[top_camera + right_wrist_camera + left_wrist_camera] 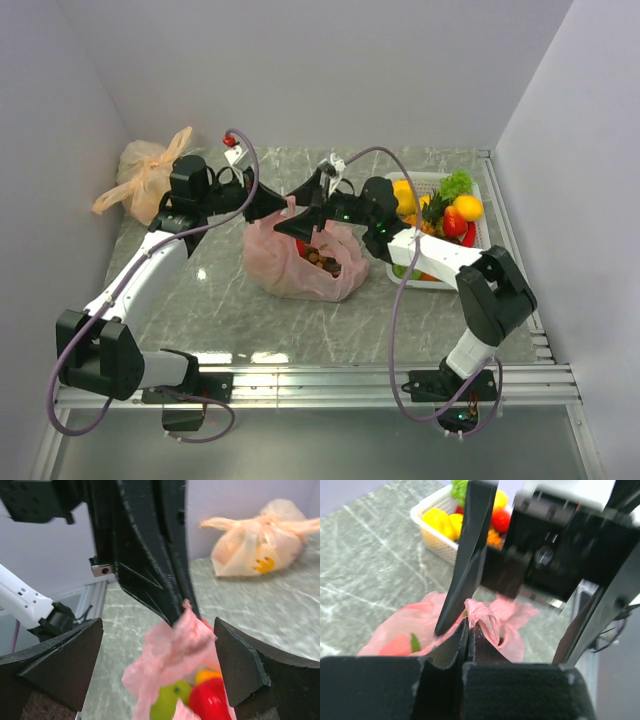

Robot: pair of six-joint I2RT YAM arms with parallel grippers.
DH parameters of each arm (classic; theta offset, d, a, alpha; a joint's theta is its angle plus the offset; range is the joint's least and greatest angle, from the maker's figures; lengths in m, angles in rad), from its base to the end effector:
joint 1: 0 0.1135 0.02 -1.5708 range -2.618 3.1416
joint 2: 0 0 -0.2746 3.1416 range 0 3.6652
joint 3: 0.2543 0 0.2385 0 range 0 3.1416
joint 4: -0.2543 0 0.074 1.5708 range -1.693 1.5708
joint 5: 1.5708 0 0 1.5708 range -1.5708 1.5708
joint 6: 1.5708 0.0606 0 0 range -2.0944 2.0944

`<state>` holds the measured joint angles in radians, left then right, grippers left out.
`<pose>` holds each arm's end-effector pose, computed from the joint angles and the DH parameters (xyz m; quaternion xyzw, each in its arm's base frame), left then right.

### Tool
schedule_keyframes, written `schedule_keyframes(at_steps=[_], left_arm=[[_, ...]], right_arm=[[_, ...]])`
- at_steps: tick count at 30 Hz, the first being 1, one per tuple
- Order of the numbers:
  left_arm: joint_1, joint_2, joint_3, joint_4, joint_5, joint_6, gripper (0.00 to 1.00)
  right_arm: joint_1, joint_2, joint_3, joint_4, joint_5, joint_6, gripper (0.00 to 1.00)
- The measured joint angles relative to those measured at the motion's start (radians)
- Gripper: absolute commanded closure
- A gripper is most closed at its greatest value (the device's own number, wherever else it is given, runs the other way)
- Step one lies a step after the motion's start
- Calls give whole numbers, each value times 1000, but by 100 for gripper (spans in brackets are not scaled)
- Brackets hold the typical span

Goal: Place the fake fruits into the plastic bag and tie a complex knot

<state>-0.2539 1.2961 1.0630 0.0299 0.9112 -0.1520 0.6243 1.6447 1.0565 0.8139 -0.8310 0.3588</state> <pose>0.2714 -0.1199 0.3604 0.3131 0.6810 -0.4484 0.4869 0.2802 0.2570 0.3349 -0.3884 0.5232 0.5595 0.5123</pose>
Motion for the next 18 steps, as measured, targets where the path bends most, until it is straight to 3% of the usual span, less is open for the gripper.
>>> schedule_keyframes(at_steps=[4,7,8,11,16,18], left_arm=[[10,9,-21,81,36,-108,100],[15,12,-32,108,53,-159,100],[17,12,-33,118,60,-173,100],[25,13,-34,142,77,-206,100],[50,24,-40,171,102,-240,100],[65,33,-42,173,112,-246,100]], right_arm=[[42,60,-4,82,24,27,4],[69,108,-4,120,37,46,17],[76,123,-2,129,37,53,29],[88,163,6,145,38,69,49],[89,216,11,164,43,94,62],[89,229,10,166,44,100,74]])
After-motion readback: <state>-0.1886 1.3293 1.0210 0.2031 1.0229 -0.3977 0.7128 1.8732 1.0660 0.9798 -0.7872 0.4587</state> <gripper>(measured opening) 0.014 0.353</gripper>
